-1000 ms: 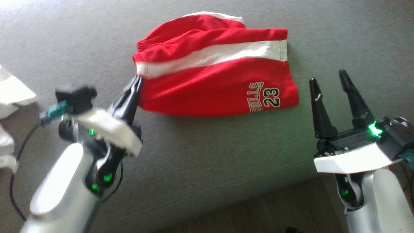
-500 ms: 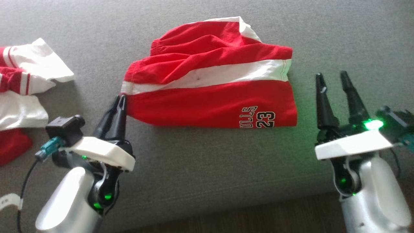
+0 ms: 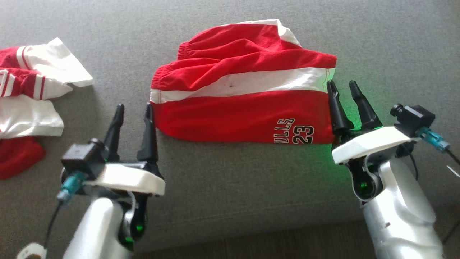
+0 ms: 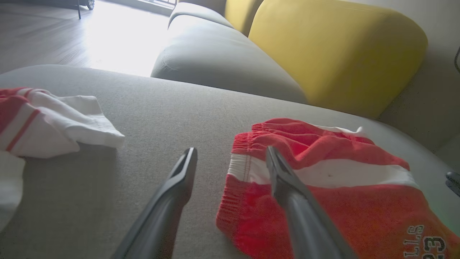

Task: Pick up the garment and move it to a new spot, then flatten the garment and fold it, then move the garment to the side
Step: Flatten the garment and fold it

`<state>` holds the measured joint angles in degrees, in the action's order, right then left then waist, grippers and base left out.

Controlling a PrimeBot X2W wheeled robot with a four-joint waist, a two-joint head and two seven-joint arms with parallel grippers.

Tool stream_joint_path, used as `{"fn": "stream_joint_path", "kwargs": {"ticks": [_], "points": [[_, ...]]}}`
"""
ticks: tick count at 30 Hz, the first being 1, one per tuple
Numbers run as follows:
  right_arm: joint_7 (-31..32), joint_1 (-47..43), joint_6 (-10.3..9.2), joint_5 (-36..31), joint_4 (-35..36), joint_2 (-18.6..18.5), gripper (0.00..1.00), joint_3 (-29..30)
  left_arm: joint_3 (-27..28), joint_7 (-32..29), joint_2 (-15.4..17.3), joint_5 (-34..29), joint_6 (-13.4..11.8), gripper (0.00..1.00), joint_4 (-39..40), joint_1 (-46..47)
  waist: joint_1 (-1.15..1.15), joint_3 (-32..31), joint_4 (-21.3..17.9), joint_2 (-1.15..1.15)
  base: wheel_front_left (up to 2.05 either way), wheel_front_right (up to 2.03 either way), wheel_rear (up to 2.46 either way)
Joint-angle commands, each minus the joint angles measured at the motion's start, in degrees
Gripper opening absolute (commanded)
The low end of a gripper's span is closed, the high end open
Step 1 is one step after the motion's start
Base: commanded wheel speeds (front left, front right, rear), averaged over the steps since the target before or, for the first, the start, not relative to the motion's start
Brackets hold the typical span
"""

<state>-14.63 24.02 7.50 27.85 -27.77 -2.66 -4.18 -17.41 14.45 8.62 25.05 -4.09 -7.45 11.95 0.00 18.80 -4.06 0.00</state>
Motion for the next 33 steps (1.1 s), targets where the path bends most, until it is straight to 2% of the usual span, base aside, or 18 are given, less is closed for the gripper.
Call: {"fn": "stream_joint_path", "kwargs": {"ticks": [1, 9, 20, 21, 23, 24, 25, 27, 29, 31, 32, 33], "points": [[-0.37, 2.36, -0.01, 1.46, 0.04, -0.21, 1.0, -1.43, 2.68, 0.53, -0.34, -2.15, -0.05, 1.0, 2.91, -0.19, 0.0, 0.02, 0.26, 0.0, 0.0, 0.0, 0.0], [-0.37, 6.38, -0.01, 4.71, -7.71, -0.21, 1.0, -0.95, 2.9, 0.54, -3.52, -7.42, 1.81, 1.0, 4.27, -2.46, 0.0, 0.05, 1.99, 0.0, 0.0, 0.0, 0.0], [-0.37, 9.26, -0.01, 7.51, -13.45, -0.21, 0.98, -2.38, 2.87, 0.54, -4.78, -8.7, 3.45, 1.0, 1.13, -2.97, 0.0, -0.1, 3.61, 0.0, 0.0, 0.0, 0.0], [-0.37, 9.39, -0.01, 7.69, -13.65, -0.21, 0.85, -2.66, 2.78, 0.54, -4.84, -8.78, 3.52, 1.0, 0.74, -3.02, 0.0, -0.16, 3.66, 0.0, 0.0, 0.0, 0.0], [-0.37, 9.59, -0.01, 8.05, -13.75, -0.21, 0.47, -3.12, 2.71, 0.54, -4.94, -8.86, 3.67, 1.0, 0.23, -3.01, 0.0, -0.3, 3.7, 0.0, 0.0, 0.0, 0.0], [-0.37, 9.64, -0.01, 8.22, -13.73, -0.21, 0.41, -3.31, 2.68, 0.54, -4.99, -8.91, 3.73, 1.0, -0.05, -3.01, 0.0, -0.39, 3.69, 0.0, 0.0, 0.0, 0.0], [-0.37, 9.67, -0.01, 8.1, -13.6, -0.21, 0.4, -3.5, 2.68, 0.54, -5.02, -8.98, 3.75, 1.0, -0.25, -3.01, 0.0, -0.5, 3.65, 0.0, 0.0, 0.0, 0.0], [-0.37, 9.47, -0.01, 7.98, -13.41, -0.21, 0.44, -3.75, 2.73, 0.54, -5.09, -9.16, 3.75, 1.0, -0.56, -3.1, 0.0, -0.89, 3.52, 0.0, 0.0, 0.0, 0.0], [-0.37, 9.06, -0.01, 7.89, -13.16, -0.21, 0.42, -4.19, 2.81, 0.54, -5.15, -9.28, 3.71, 1.0, -0.77, -3.3, 0.0, -1.21, 3.34, 0.0, 0.0, 0.0, 0.0], [-0.37, 8.56, -0.01, 8.24, -12.94, -0.21, 0.31, -4.84, 2.86, 0.54, -5.2, -9.49, 3.67, 1.0, -0.9, -3.46, 0.0, -1.57, 3.14, 0.0, 0.0, 0.0, 0.0], [-0.37, 8.31, -0.01, 8.37, -12.88, -0.21, 0.2, -5.24, 2.9, 0.54, -5.22, -9.56, 3.65, 1.0, -0.93, -3.54, 0.0, -1.78, 3.02, 0.0, 0.0, 0.0, 0.0], [-0.37, 8.07, -0.01, 8.46, -12.83, -0.21, 0.02, -5.52, 2.95, 0.54, -5.25, -9.61, 3.66, 1.0, -0.94, -3.63, 0.0, -2.0, 2.89, 0.0, 0.0, 0.0, 0.0]]}}
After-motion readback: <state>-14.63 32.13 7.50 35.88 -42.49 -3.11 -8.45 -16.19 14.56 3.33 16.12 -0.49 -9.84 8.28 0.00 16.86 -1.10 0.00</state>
